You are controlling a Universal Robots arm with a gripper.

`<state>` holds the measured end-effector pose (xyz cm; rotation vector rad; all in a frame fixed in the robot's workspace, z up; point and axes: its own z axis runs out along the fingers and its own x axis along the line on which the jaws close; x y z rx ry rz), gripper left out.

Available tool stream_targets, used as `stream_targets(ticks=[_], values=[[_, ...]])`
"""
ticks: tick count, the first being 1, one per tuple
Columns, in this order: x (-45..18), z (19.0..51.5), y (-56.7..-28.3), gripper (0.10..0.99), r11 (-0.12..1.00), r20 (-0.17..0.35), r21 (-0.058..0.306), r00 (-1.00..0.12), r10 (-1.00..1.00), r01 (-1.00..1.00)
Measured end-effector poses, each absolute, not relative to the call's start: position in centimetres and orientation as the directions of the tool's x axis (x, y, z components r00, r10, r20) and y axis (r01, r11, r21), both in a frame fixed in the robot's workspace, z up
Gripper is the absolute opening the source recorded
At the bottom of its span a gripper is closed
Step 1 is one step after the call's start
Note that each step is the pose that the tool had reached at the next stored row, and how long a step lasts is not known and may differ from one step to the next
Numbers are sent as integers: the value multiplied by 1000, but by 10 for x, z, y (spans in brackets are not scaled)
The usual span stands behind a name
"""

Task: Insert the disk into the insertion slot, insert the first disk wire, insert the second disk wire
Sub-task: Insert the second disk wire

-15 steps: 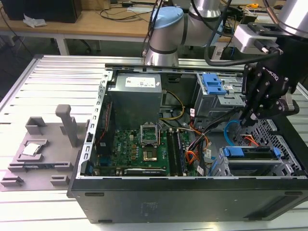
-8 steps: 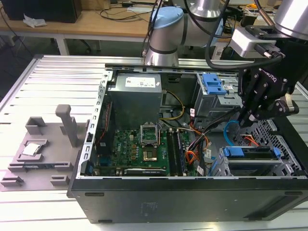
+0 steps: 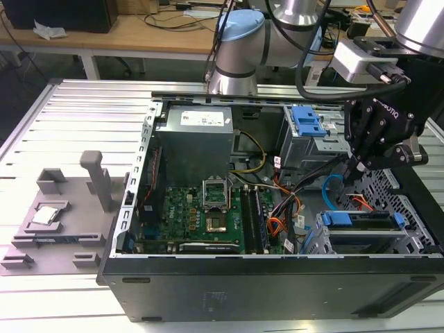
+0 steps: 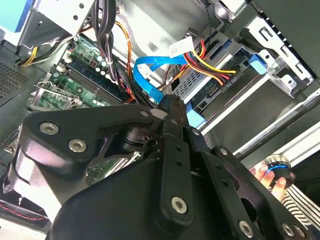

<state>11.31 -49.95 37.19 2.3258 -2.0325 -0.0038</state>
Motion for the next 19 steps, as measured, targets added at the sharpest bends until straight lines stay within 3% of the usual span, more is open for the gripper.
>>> stream_targets(ticks=[6,7,8,9,16,19], values=[[113,372,-500,114,-133,33,41,135,-990,-990],[113,372,-500,173,-133,33,41,135,-990,-990],[113,372,-500,173,-133,33,41,135,-990,-990],[113,372,-500,243,-133,33,41,134,-990,-990],[112,371,-500,243,-146,59,45,148,-987,-988],[112,371,-500,161,-146,59,45,148,-987,-988]])
